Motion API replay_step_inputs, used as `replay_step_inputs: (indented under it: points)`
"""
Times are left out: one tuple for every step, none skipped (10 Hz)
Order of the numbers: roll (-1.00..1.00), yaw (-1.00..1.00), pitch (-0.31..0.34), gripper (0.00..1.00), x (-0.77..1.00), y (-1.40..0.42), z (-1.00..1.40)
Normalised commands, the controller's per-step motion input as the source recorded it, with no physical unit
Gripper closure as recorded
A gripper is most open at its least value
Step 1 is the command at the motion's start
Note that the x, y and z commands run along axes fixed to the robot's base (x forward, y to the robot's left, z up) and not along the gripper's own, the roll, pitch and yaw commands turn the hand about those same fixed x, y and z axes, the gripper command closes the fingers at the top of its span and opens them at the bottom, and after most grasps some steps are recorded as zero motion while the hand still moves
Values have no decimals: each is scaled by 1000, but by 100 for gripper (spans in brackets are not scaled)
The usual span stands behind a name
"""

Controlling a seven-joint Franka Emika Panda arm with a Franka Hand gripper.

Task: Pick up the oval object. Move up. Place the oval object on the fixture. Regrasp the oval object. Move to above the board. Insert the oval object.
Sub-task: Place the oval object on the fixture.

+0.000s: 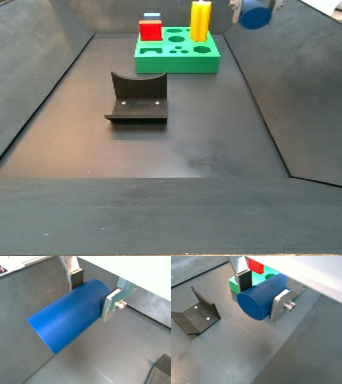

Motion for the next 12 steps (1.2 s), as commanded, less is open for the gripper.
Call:
replay_step_inputs:
  points:
    - [-48, 166, -115, 100, 1000, -44, -212]
    - [-37, 118, -66, 100, 1000, -43, -190]
    - [-21, 70, -20, 100, 1000, -41, -176]
    - [-6, 50, -6, 100, 1000, -38, -170]
    - [10, 36, 6, 100, 1000, -36, -163]
    - [32, 29, 11, 100, 1000, -33, -151]
    - [49, 29, 8, 100, 1000, -31, -147]
    - [64, 29, 7, 100, 1000, -29, -142]
    - [78, 28, 6, 100, 1000, -27, -135]
    - [87, 28, 7, 100, 1000, -26, -131]
    - [104, 27, 13, 100, 1000, -24, -122]
    - [115, 29, 16, 100, 1000, -23, -116]
